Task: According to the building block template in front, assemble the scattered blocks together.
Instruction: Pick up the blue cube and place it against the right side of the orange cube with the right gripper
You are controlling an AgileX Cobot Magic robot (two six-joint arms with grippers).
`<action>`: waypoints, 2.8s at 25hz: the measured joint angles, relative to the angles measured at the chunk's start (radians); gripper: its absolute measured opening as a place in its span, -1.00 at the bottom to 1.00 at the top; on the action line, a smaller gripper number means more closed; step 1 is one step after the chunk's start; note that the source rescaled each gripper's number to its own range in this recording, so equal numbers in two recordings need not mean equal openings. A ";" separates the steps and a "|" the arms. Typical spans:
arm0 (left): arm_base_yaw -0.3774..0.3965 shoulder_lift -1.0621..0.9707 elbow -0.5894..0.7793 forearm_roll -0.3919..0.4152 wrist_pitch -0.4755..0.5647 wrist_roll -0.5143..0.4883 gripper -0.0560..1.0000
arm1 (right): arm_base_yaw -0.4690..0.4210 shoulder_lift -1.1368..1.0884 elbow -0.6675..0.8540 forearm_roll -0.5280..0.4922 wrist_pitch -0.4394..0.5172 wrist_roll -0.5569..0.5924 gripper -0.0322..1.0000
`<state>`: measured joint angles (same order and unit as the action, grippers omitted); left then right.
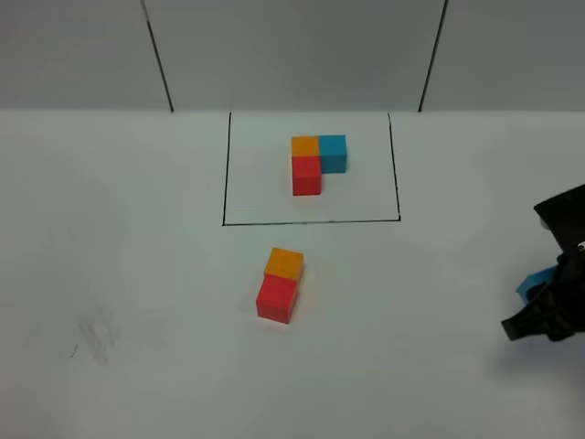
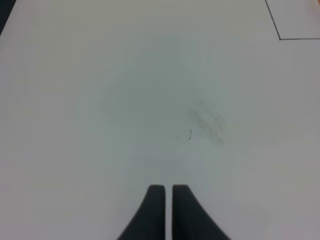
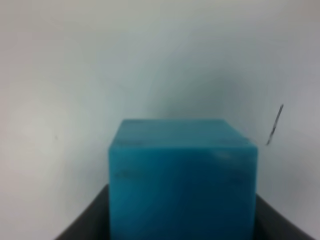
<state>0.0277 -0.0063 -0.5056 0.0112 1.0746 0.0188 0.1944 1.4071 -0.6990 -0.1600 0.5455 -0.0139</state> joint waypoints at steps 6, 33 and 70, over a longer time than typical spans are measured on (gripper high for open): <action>0.000 0.000 0.000 0.000 0.000 0.000 -0.89 | 0.054 -0.039 -0.101 -0.001 0.132 -0.102 0.05; 0.000 0.000 0.000 0.000 0.000 0.000 -0.89 | 0.148 0.013 -0.193 0.100 0.187 -0.771 0.05; 0.000 0.000 0.000 0.000 0.000 0.000 -0.89 | 0.392 0.459 -0.586 0.215 0.207 -0.771 0.05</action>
<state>0.0277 -0.0063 -0.5056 0.0112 1.0746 0.0188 0.5867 1.8657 -1.2854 0.0548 0.7526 -0.7849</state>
